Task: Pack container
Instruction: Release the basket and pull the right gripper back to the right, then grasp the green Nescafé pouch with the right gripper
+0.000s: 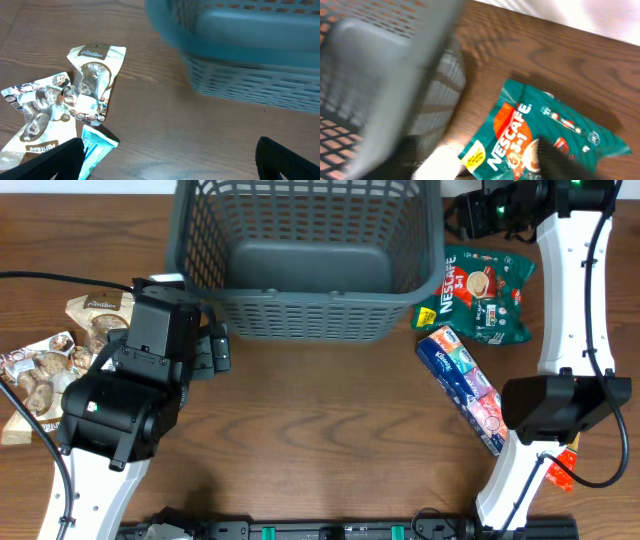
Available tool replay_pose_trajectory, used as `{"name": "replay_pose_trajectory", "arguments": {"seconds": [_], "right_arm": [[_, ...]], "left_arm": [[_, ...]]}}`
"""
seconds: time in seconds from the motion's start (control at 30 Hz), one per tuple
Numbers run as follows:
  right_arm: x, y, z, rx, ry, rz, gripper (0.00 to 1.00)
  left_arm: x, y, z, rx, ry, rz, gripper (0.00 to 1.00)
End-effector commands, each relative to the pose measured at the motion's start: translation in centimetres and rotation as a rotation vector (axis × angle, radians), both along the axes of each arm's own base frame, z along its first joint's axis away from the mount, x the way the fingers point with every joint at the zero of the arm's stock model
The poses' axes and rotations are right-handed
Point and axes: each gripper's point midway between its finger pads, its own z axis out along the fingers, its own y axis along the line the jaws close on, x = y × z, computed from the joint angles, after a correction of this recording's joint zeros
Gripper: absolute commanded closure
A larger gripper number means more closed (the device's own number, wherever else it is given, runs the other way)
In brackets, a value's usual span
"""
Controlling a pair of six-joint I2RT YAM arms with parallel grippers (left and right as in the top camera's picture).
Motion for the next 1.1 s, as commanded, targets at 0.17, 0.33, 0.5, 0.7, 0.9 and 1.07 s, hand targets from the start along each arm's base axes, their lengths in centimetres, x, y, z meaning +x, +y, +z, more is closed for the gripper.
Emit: {"name": "replay_pose_trajectory", "arguments": {"seconds": [0.17, 0.33, 0.5, 0.7, 0.9, 1.07], "right_arm": [[-1.9, -6.7, 1.0, -0.145, 0.046, -0.397, 0.01], [-5.2, -9.5, 5.7, -0.094, -0.014, -0.532, 0.01], [-10.7, -12.5, 9.6, -0.061, -0.036, -0.647, 0.01], [-15.0, -16.7, 8.5, -0.117, 0.077, -0.691, 0.01], [-12.8, -19.7, 2.9, -0.037, 0.195, -0.584, 0.01], [-10.6, -20.2, -3.1, 0.021, 0.288, -0.425, 0.01]], "left_arm": [[0.0, 0.3, 0.6, 0.005, -0.017, 0.018, 0.01], [-0.1, 0.3, 0.4, 0.008, -0.009, 0.018, 0.01], [-0.4, 0.4, 0.2, 0.014, 0.008, 0.017, 0.01], [-0.6, 0.5, 0.0, 0.017, 0.018, 0.017, 0.01], [-0.6, 0.5, 0.0, 0.018, 0.019, 0.017, 0.01], [-0.6, 0.5, 0.0, 0.018, 0.018, 0.017, 0.01]]}}
